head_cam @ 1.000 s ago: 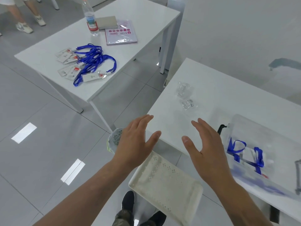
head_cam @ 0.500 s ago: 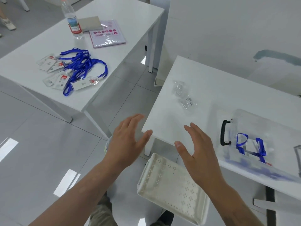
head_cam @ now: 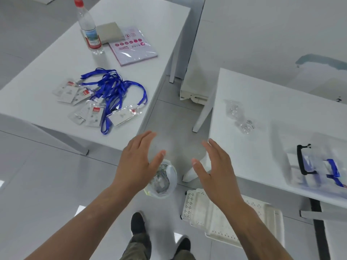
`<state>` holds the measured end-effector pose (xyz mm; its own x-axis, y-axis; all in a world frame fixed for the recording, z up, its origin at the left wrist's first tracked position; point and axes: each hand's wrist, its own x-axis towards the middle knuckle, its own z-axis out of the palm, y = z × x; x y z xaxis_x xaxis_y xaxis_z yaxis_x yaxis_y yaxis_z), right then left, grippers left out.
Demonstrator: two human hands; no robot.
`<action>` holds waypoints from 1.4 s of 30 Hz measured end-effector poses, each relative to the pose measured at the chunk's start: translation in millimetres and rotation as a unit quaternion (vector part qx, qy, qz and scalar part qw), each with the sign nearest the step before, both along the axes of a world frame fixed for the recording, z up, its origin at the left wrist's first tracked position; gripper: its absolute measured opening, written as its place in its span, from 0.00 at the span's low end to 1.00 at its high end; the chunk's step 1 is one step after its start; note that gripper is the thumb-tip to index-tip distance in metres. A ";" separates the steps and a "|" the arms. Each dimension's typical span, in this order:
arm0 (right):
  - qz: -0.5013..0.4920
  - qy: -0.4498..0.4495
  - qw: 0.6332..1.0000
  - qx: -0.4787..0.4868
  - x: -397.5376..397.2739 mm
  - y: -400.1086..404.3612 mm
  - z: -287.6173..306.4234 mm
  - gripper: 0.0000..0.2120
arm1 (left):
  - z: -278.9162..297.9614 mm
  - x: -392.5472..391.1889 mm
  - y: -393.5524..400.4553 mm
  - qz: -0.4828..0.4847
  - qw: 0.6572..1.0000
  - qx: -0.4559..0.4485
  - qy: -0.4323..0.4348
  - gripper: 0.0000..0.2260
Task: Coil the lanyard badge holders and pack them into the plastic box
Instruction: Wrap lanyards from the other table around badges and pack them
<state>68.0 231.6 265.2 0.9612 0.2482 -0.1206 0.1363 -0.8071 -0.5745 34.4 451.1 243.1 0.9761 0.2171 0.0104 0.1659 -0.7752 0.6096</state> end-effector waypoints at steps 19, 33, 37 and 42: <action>0.120 0.007 0.993 -0.018 98.9 161.3 -26.7 0.27 | -26.7 58.3 153.4 0.088 0.995 0.041 0.033 0.26; 0.179 0.056 0.963 -0.196 169.6 286.7 -108.1 0.31 | -102.8 151.9 233.5 -0.140 0.961 0.172 0.167 0.27; 0.206 0.046 0.953 -0.219 182.5 290.6 -127.8 0.27 | -116.5 159.9 242.8 -0.175 0.951 0.186 0.174 0.20; 0.217 -0.042 0.952 -0.212 198.1 287.2 -133.3 0.15 | -110.8 167.0 252.8 -0.198 0.954 0.187 0.127 0.05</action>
<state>266.1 518.8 131.9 0.7897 0.5707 -0.2253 0.5414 -0.8209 -0.1817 201.4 703.9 132.3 0.9622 -0.1407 -0.2332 -0.0786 -0.9633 0.2567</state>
